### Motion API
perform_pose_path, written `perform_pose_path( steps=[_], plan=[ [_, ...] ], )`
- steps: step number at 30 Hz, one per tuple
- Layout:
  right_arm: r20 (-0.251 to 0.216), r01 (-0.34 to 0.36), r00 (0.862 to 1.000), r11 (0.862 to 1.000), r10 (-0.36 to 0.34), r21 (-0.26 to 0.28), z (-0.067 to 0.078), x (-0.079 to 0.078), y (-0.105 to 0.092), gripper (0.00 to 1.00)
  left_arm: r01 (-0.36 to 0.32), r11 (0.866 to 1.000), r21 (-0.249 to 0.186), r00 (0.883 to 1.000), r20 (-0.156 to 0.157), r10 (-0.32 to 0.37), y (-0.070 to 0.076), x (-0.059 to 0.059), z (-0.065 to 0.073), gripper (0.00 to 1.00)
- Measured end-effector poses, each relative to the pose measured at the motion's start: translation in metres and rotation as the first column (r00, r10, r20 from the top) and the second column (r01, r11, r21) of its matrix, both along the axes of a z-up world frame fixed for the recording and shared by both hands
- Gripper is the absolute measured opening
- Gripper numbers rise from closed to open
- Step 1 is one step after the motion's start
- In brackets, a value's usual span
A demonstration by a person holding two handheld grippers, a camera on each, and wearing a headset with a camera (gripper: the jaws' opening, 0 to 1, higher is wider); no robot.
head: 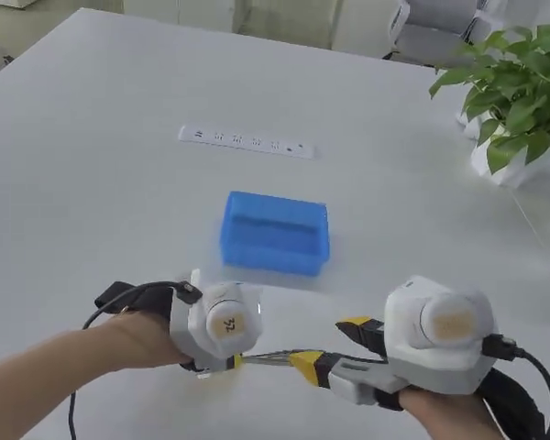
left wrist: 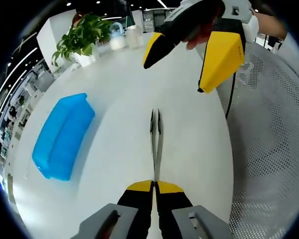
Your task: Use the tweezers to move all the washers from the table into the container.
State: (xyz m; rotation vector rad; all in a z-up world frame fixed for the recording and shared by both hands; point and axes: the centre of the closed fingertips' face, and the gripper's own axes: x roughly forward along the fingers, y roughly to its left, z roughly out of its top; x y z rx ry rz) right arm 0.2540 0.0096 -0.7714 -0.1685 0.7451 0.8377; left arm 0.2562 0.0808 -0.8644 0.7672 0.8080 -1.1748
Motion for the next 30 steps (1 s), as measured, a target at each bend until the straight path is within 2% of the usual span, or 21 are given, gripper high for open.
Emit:
perform_pose_path(
  steps=[1,3,5,6,8,10,11,12,13,15,16,17,18,19,21,22,24,25,28,29,30],
  plan=[
    [-0.001,0.006,1.0,1.0,-0.006,0.002,0.001,0.001,-0.002,0.47,-0.015,1.0,-0.008,1.0,-0.003,0.015,0.0,0.0,0.0,0.0],
    [0.008,0.02,1.0,1.0,-0.02,-0.004,0.002,0.004,-0.007,0.49,-0.028,1.0,-0.01,1.0,0.006,0.028,0.002,0.0,0.001,0.08],
    [0.013,0.034,0.999,0.999,-0.034,-0.002,0.005,0.007,-0.011,0.49,-0.094,0.995,-0.011,0.995,0.011,0.094,0.007,0.003,0.002,0.13],
    [0.013,0.044,0.999,0.999,-0.044,0.004,0.007,0.008,-0.013,0.5,-0.142,0.989,-0.051,0.989,0.02,0.143,0.008,0.008,0.007,0.14],
    [0.02,0.061,0.998,0.998,-0.061,0.015,0.013,0.01,-0.016,0.51,-0.215,0.973,-0.088,0.976,0.002,0.216,0.012,0.01,0.014,0.19],
    [0.029,0.079,0.996,0.997,-0.079,0.026,0.017,0.012,-0.019,0.53,-0.305,0.939,-0.158,0.952,-0.042,0.303,0.012,0.012,0.027,0.27],
    [0.032,0.089,0.995,0.996,-0.09,0.031,0.018,0.013,-0.02,0.54,-0.357,0.912,-0.202,0.934,-0.072,0.35,0.011,0.013,0.036,0.31],
    [0.032,0.098,0.995,0.994,-0.1,0.036,0.019,0.013,-0.021,0.55,-0.379,0.898,-0.225,0.925,-0.078,0.371,0.011,0.015,0.041,0.36],
    [0.031,0.106,0.994,0.993,-0.107,0.042,0.019,0.013,-0.022,0.56,-0.415,0.874,-0.252,0.909,-0.076,0.409,0.012,0.017,0.05,0.42],
    [0.026,0.124,0.992,0.991,-0.125,0.042,0.017,0.011,-0.024,0.59,-0.448,0.845,-0.291,0.89,-0.06,0.452,0.014,0.019,0.062,0.51],
    [0.032,0.135,0.99,0.99,-0.136,0.039,0.017,0.01,-0.026,0.6,-0.47,0.827,-0.308,0.877,-0.058,0.477,0.016,0.019,0.069,0.56],
    [0.04,0.142,0.989,0.989,-0.144,0.038,0.017,0.01,-0.028,0.61,-0.488,0.814,-0.314,0.866,-0.058,0.496,0.019,0.018,0.073,0.61],
    [0.048,0.15,0.987,0.988,-0.152,0.042,0.017,0.01,-0.03,0.63,-0.517,0.794,-0.319,0.847,-0.057,0.529,0.023,0.018,0.077,0.67],
    [0.057,0.157,0.986,0.986,-0.16,0.049,0.018,0.011,-0.031,0.64,-0.525,0.786,-0.327,0.84,-0.052,0.54,0.025,0.017,0.081,0.72],
    [0.078,0.185,0.979,0.98,-0.19,0.068,0.021,0.014,-0.036,0.68,-0.559,0.755,-0.344,0.812,-0.039,0.583,0.034,0.017,0.09,0.77],
    [0.082,0.195,0.976,0.978,-0.201,0.076,0.022,0.016,-0.038,0.7,-0.583,0.728,-0.362,0.789,-0.038,0.613,0.038,0.018,0.096,0.8],
    [0.099,0.225,0.967,0.971,-0.233,0.088,0.025,0.02,-0.044,0.75,-0.606,0.692,-0.392,0.762,-0.039,0.646,0.043,0.019,0.106,0.89],
    [0.104,0.236,0.964,0.968,-0.244,0.089,0.027,0.021,-0.047,0.77,-0.621,0.669,-0.409,0.745,-0.044,0.665,0.047,0.019,0.11,0.92],
    [0.121,0.252,0.957,0.962,-0.264,0.103,0.031,0.025,-0.053,0.82,-0.637,0.632,-0.441,0.718,-0.042,0.695,0.052,0.018,0.122,0.99],
    [0.124,0.256,0.955,0.96,-0.269,0.11,0.032,0.025,-0.054,0.85,-0.638,0.628,-0.445,0.714,-0.036,0.7,0.053,0.018,0.125,0.99],
    [0.127,0.267,0.951,0.957,-0.281,0.115,0.033,0.026,-0.057,0.88,-0.648,0.615,-0.449,0.697,-0.025,0.717,0.056,0.018,0.128,0.99]
  ],
)
